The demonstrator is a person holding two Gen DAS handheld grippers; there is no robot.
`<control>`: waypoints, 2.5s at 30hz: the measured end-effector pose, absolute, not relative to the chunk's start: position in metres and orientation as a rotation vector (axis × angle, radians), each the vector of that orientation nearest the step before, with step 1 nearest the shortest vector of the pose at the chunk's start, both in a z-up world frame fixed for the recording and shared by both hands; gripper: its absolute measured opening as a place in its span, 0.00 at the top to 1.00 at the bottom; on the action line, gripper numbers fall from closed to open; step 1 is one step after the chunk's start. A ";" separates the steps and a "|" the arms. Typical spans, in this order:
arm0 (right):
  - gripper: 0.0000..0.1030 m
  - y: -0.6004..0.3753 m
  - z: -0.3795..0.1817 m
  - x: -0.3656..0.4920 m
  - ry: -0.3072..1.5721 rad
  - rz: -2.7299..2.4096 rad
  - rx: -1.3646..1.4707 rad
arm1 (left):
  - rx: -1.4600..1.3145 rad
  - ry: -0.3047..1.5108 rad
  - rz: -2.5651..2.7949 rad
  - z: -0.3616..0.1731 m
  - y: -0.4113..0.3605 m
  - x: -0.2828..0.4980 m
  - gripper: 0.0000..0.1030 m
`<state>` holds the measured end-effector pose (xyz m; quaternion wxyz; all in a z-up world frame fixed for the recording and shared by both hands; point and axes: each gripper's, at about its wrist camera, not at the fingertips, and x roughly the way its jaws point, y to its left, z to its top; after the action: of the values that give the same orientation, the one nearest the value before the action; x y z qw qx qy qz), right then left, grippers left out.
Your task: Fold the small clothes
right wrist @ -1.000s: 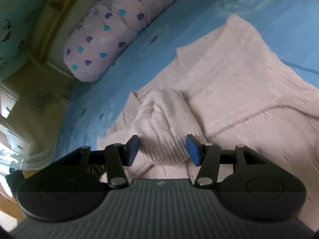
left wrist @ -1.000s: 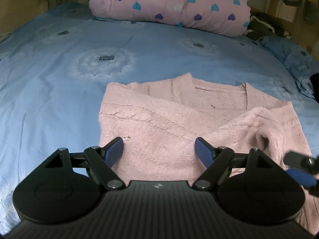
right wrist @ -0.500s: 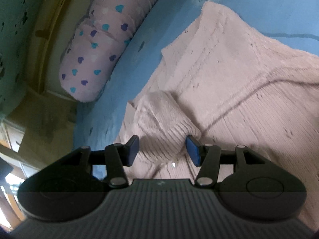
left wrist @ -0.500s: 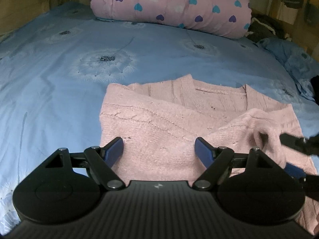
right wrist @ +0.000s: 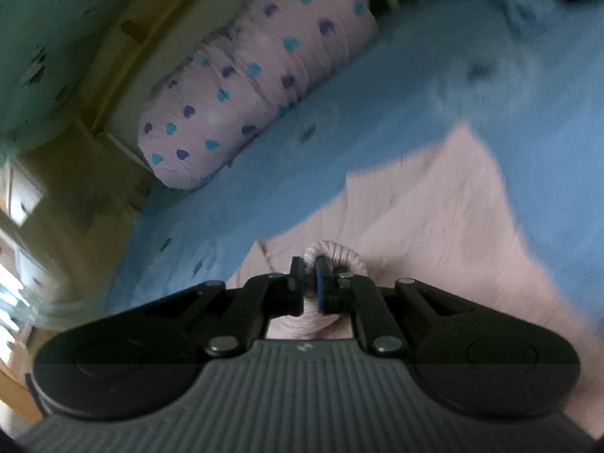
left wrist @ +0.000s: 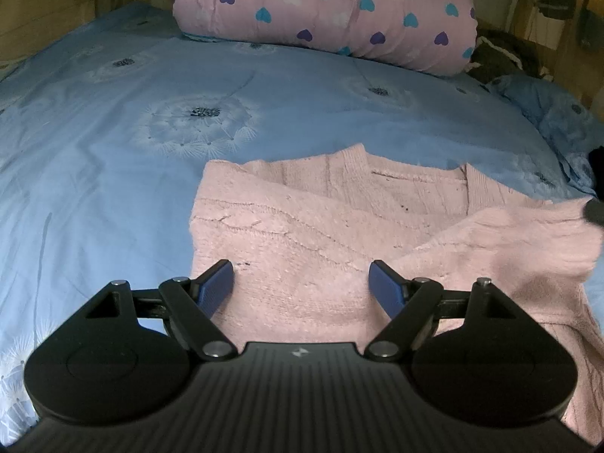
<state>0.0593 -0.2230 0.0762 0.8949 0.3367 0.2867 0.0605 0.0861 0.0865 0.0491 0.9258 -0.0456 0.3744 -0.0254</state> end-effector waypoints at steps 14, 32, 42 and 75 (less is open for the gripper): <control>0.77 -0.251 0.062 0.090 0.738 -0.032 0.392 | -0.078 0.777 -0.050 0.044 0.081 0.090 0.20; 0.98 -0.202 0.060 0.070 0.639 0.230 0.222 | -0.090 0.755 -0.034 0.042 0.086 0.093 0.20; 0.94 -0.238 0.063 0.045 0.692 0.209 0.106 | -0.067 0.776 -0.006 0.036 0.081 0.100 0.20; 0.82 -0.233 0.027 0.043 0.772 0.160 0.028 | -0.062 0.793 0.053 0.029 0.093 0.105 0.19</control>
<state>0.0426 -0.2333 0.0269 0.9232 0.0135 0.3762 0.0778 0.1047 0.0927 0.0294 0.9217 -0.0304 0.3859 0.0260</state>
